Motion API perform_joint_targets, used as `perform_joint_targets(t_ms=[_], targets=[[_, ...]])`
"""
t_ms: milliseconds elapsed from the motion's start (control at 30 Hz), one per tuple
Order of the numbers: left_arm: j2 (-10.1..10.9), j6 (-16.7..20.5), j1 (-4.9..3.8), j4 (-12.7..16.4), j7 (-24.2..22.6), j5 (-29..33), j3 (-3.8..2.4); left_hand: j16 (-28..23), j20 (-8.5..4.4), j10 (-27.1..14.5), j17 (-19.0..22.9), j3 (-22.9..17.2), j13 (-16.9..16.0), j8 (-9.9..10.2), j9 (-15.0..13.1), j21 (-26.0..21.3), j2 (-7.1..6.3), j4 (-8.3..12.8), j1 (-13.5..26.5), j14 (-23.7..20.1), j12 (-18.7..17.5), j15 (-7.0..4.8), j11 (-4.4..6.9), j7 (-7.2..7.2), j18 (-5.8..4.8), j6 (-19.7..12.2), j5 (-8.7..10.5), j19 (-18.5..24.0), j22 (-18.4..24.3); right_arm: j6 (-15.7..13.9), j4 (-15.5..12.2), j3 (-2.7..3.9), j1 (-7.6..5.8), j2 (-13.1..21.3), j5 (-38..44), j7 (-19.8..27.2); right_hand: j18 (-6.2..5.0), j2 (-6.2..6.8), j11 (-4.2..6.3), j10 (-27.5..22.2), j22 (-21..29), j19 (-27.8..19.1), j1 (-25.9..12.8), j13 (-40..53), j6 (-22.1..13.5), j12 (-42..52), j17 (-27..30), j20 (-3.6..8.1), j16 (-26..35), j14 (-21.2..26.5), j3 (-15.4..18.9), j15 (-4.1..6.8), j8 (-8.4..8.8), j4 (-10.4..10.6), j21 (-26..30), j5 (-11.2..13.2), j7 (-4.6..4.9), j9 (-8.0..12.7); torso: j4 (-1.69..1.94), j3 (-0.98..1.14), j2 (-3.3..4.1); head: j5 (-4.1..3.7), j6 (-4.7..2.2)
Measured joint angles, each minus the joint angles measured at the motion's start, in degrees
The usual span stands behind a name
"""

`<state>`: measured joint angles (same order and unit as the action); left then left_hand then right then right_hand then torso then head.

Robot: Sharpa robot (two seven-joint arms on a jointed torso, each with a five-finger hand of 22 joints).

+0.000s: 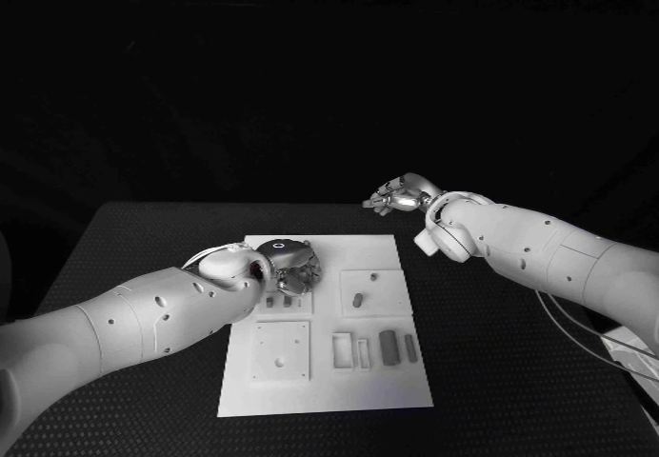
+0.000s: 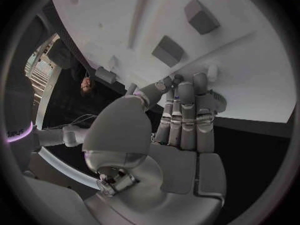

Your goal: Assemble the parts on the task board

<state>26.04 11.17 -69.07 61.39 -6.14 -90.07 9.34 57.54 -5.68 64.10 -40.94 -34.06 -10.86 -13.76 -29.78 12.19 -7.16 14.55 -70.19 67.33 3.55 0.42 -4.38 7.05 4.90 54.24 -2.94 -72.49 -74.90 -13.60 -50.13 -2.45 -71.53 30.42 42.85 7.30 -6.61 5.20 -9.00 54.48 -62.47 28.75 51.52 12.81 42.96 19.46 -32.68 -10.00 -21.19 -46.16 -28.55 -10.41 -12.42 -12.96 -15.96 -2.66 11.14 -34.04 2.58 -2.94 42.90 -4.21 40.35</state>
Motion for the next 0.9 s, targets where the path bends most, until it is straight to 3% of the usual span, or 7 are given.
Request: perform_joint_targets(t_ms=[900], targets=[[0.8, 2.7, 0.51, 0.2, -1.6, 1.2, -0.12, 0.8, 0.56, -1.4, 0.4, -0.5, 0.3, 0.0, 0.3, 0.7, -1.30, 0.1, -0.4, -0.2, 0.0, 0.21, -0.54, 0.00, 0.81, -0.4, 0.00, 0.4, 0.0, 0.1, 0.0, 0.00, 0.00, 0.0, 0.0, 0.0, 0.00, 0.00, 0.00, 0.0, 0.0, 0.0, 0.0, -0.1, 0.0, 0.0, 0.0, 0.00, 0.0, 0.0, 0.0, 0.00, 0.00, 0.0, 0.0, 0.0, 0.00, 0.0, -0.02, 0.03, -0.01, 0.05, -0.20]])
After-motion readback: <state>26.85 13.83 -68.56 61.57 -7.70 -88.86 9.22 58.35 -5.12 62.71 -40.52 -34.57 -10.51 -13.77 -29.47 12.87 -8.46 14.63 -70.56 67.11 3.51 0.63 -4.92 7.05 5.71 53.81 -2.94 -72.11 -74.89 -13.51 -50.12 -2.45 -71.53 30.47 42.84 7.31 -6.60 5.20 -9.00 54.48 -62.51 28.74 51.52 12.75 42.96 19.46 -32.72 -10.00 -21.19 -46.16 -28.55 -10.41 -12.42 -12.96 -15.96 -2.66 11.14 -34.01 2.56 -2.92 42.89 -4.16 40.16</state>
